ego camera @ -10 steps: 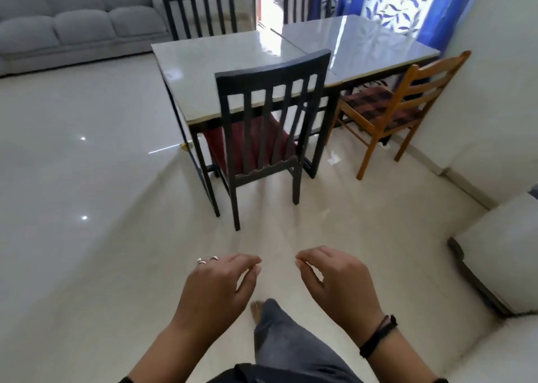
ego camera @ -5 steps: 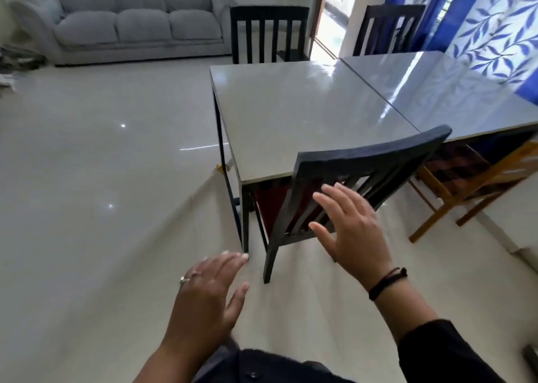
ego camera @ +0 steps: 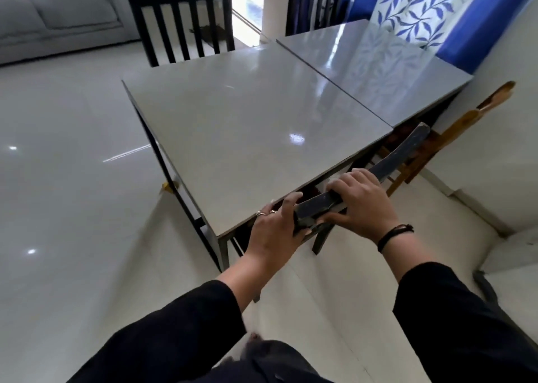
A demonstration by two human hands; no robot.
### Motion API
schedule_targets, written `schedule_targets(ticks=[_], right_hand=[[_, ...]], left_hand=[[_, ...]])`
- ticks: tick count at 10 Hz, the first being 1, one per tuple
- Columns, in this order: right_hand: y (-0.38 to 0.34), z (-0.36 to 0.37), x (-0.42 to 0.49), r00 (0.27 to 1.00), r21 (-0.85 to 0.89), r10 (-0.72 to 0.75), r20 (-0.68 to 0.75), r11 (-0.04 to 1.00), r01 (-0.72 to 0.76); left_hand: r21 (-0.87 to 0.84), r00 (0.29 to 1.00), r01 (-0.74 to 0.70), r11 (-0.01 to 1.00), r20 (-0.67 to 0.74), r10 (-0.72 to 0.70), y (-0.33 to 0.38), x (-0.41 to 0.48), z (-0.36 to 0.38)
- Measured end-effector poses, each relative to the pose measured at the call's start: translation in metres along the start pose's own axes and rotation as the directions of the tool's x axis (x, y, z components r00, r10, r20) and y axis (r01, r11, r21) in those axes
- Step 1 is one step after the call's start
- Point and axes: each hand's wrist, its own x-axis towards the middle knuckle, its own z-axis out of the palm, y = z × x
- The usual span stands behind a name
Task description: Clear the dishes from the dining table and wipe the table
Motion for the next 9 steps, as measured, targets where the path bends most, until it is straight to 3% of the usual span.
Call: schedule_targets(ticks=[2, 4, 5, 6, 7, 8, 9], right_hand=[[-0.019, 0.003, 0.016, 0.997, 0.110, 0.057, -0.055, 0.993, -0.051], [-0.029, 0.017, -0.015, 0.992, 0.158, 0.073, -0.100, 0.986, -0.056], [-0.031, 0.012, -0.012, 0.994, 0.164, 0.096, -0.062, 0.983, -0.084], [-0.043, -0.005, -0.005, 0.992, 0.159, 0.125, 0.019, 0.979, -0.126], [-0.055, -0.014, -0.002, 0.970, 0.169, 0.218, 0.109, 0.957, -0.235], [-0.104, -0.022, 0.028, 0.882, 0.060, 0.435, 0.183, 0.890, -0.452], [-0.153, -0.015, 0.055, 0.833, 0.012, 0.536, 0.140, 0.840, -0.542]], left_hand=[[0.008, 0.993, -0.096, 0.995, -0.072, 0.097, -0.027, 0.011, -0.016], [-0.068, 0.981, -0.193, 0.979, -0.003, 0.193, -0.028, -0.020, -0.011], [-0.067, 0.986, -0.168, 0.983, -0.002, 0.168, -0.028, -0.020, -0.012], [-0.111, 0.983, -0.138, 0.984, 0.107, 0.150, -0.033, -0.016, -0.024], [-0.155, 0.967, -0.141, 0.978, 0.190, 0.170, -0.044, -0.018, -0.035], [-0.147, 0.957, -0.154, 0.977, 0.223, 0.184, -0.097, -0.023, -0.065], [-0.119, 0.955, -0.136, 0.984, 0.250, 0.162, -0.144, -0.023, -0.095]])
